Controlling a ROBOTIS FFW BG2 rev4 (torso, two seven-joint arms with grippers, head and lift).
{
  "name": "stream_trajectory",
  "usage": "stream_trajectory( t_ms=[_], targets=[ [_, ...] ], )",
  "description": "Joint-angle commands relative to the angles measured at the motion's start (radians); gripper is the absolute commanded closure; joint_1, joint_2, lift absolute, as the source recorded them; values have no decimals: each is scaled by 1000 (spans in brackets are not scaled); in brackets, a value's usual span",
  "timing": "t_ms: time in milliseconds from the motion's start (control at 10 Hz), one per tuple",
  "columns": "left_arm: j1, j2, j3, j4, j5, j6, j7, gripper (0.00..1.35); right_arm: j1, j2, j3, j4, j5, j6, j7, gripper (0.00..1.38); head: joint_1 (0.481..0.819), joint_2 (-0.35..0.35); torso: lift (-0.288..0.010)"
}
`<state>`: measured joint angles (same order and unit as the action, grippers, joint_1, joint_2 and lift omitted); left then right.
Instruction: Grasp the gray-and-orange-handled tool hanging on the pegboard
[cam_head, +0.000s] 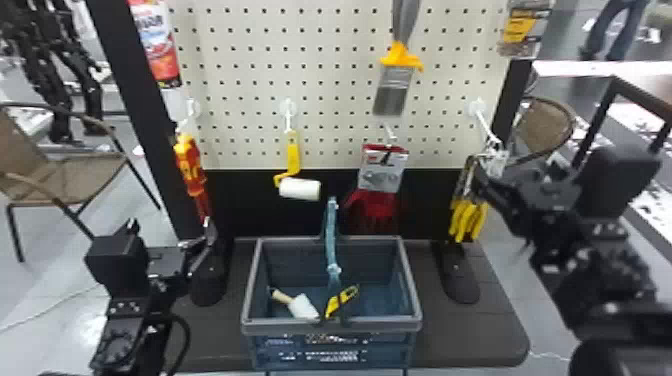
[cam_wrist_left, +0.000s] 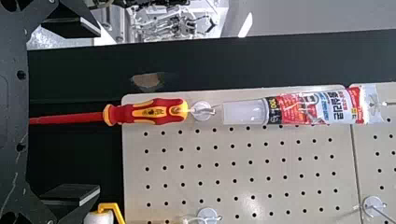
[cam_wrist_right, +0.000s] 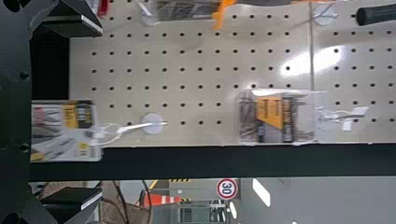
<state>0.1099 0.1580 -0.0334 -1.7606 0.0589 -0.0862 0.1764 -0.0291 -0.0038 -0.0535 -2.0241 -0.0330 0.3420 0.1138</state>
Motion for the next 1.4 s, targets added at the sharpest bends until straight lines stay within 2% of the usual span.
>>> stream_trajectory(
  t_ms=[0, 400, 600, 900, 1300],
  targets=[
    [1, -1, 3, 1, -2, -3, 0, 128, -54, -13, 0, -28, -4, 34, 1, 90, 549, 0, -100],
    [-3, -8, 15, 3, -1, -14, 0, 128, -181, -58, 0, -12, -59, 78, 10, 84, 549, 0, -100],
    [-3, -8, 17, 3, -1, -10, 0, 128, -259, -82, 0, 27, -103, 92, 70, 82, 549, 0, -100],
    [-4, -9, 15, 4, -1, -6, 0, 128, -327, -87, 0, 28, -156, 164, 144, 78, 549, 0, -100],
    [-12, -8, 7, 15, -2, -1, 0, 128, -385, -91, 18, 59, -235, 215, 191, 76, 549, 0, -100]
  ],
)
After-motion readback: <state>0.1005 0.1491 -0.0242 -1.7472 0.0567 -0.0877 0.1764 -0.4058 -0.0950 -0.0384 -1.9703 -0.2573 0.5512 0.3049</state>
